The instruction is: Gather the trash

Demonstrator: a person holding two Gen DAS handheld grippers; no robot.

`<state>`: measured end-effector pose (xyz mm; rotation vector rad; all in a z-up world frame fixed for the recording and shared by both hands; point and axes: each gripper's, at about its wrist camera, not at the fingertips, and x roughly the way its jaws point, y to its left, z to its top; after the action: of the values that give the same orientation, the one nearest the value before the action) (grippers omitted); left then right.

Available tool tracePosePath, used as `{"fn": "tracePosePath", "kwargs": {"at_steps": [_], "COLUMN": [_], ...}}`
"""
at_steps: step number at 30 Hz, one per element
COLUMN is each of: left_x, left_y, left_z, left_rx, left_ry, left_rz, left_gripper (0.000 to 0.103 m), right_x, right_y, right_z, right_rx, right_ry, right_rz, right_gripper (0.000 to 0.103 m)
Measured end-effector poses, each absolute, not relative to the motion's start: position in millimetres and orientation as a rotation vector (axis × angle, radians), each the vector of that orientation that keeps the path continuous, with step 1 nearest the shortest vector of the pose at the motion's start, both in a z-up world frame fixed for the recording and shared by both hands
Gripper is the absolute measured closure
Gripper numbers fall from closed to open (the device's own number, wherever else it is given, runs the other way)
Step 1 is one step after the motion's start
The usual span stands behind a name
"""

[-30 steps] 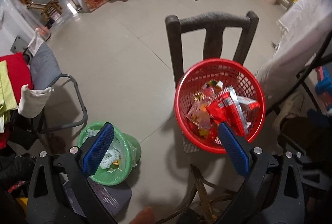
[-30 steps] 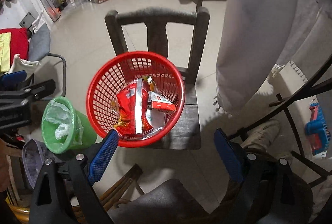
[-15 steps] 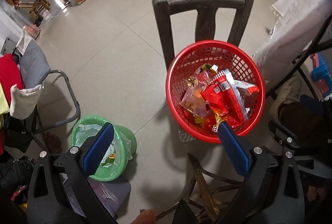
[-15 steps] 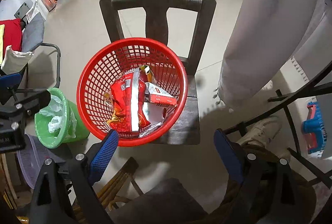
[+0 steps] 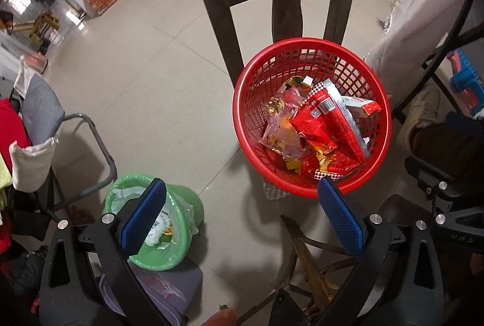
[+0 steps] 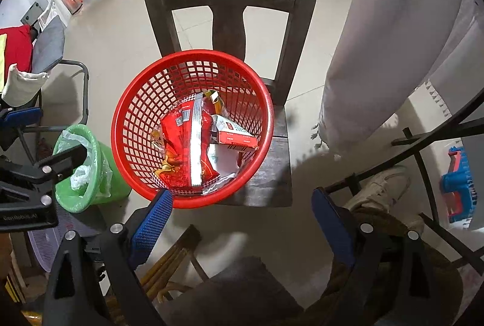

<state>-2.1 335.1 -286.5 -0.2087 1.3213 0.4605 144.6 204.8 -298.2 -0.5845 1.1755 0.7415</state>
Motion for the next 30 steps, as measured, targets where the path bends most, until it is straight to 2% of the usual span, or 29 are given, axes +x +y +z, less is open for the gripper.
{"fn": "tracePosePath", "kwargs": {"at_steps": [30], "left_x": [2.4], "left_y": [323.9], "left_z": [-286.1], "left_rx": [-0.146], "left_ry": [1.308], "left_rz": [0.452], "left_gripper": [0.007], "right_x": [143.2], "right_y": [204.3], "right_z": [-298.0], "right_rx": [-0.588], "right_ry": [1.171], "right_rz": [0.739], "right_gripper": [0.012]}}
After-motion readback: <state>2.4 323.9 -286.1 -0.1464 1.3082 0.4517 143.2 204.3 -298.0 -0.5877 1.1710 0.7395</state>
